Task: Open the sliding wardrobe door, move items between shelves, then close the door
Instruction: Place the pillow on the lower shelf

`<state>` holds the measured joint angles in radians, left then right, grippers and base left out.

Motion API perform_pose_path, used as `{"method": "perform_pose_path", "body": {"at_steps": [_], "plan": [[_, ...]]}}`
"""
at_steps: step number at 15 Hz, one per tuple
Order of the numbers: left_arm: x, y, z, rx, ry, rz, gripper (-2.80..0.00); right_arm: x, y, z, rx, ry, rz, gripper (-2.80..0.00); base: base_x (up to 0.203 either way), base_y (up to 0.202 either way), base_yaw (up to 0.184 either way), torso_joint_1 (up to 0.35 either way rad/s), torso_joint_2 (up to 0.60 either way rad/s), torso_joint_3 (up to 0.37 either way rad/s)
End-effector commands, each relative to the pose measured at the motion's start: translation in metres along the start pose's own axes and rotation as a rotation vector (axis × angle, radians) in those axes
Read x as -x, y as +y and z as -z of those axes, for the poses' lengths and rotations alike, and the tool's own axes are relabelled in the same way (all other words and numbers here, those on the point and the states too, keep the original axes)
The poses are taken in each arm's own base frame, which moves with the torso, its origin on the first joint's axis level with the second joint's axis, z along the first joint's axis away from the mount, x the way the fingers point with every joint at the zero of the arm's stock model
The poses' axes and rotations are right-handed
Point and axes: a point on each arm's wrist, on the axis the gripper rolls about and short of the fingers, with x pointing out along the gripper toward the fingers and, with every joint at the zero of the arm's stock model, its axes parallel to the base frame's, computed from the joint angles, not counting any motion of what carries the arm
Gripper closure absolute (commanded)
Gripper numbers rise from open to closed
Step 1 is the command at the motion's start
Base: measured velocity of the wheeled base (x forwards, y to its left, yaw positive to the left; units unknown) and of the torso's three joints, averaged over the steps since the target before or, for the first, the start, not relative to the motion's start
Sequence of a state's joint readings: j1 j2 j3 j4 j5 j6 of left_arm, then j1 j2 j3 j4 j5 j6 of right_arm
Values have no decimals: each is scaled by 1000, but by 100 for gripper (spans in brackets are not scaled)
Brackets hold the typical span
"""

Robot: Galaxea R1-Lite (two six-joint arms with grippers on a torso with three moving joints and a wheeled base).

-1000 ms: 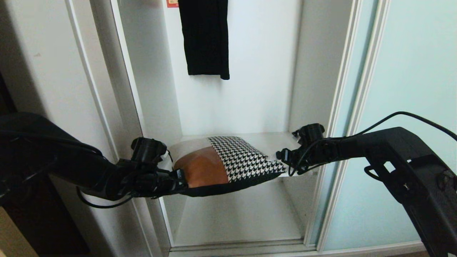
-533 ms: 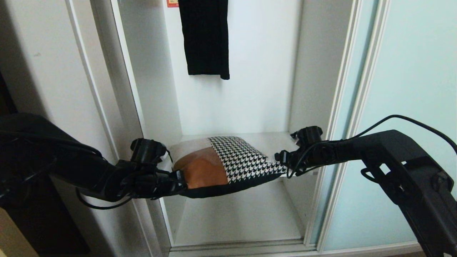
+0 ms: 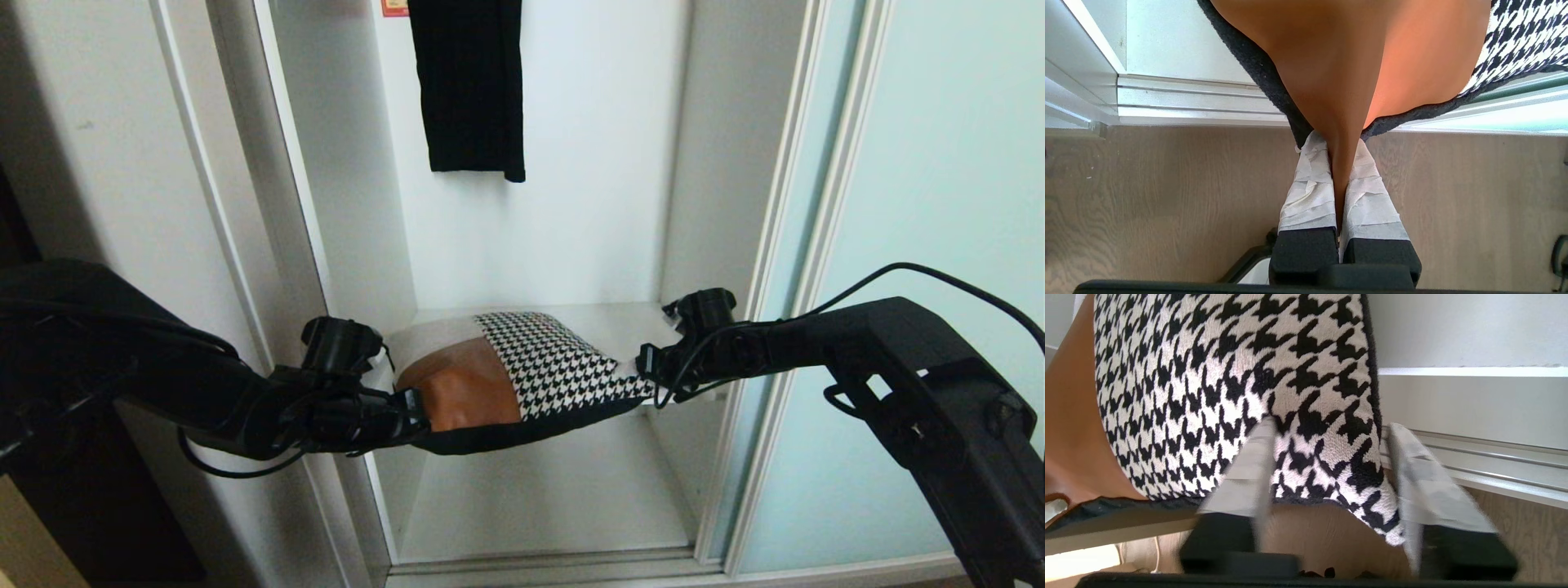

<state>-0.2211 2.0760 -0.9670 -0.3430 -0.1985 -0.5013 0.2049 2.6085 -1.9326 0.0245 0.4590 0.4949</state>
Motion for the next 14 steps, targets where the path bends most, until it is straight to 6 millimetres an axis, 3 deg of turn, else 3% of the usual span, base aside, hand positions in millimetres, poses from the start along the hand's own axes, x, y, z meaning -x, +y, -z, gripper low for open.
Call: {"method": "perform_pose_path", "body": {"at_steps": [1, 8, 14], "plan": [[-2, 1, 1, 4, 4, -1, 0, 0, 1, 0, -2, 7, -12, 0, 0, 0, 0, 0, 0, 0], [-5, -1, -3, 29, -4, 7, 0, 12, 7, 1, -37, 75, -18, 0, 0, 0, 0, 0, 0, 0], [-3, -6, -10, 51, -31, 30, 0, 58, 24, 0, -52, 128, -65, 0, 0, 0, 0, 0, 0, 0]]}}
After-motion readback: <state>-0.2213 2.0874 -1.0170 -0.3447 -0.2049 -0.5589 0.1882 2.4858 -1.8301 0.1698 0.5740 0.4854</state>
